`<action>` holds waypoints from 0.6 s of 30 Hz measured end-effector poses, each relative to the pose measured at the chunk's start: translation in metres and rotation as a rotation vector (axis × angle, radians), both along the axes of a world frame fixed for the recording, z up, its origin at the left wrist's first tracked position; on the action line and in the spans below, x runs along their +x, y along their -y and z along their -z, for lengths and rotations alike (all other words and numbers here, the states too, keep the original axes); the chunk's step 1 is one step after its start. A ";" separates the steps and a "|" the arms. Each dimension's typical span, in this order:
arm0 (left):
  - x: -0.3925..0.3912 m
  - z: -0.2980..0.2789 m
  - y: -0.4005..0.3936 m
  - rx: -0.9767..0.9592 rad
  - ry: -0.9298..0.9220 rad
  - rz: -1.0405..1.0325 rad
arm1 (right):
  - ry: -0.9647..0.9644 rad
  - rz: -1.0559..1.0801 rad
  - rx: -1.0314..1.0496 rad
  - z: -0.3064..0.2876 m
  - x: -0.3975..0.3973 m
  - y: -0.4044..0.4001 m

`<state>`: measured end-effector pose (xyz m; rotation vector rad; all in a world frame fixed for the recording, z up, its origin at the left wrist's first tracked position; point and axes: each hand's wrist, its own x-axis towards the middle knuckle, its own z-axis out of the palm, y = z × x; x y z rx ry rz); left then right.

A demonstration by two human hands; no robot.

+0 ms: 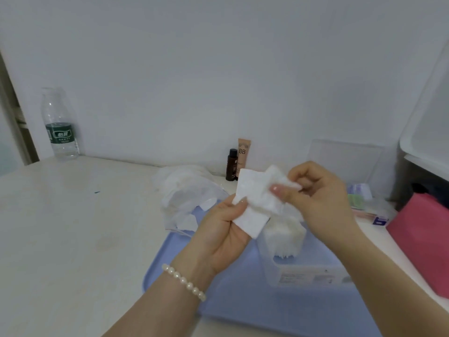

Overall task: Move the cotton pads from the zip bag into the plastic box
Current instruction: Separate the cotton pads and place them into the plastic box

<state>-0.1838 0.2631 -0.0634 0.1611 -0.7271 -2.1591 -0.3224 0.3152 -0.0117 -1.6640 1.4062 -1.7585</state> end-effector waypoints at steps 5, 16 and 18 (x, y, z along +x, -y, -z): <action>-0.006 0.000 -0.005 0.005 0.059 -0.162 | 0.433 -0.248 0.140 -0.006 -0.025 0.003; -0.011 0.002 -0.010 -0.056 0.101 -0.141 | 0.135 -0.162 0.332 0.003 -0.003 -0.004; -0.013 0.002 -0.013 -0.024 0.085 -0.132 | 0.122 -0.150 0.311 0.005 -0.001 -0.004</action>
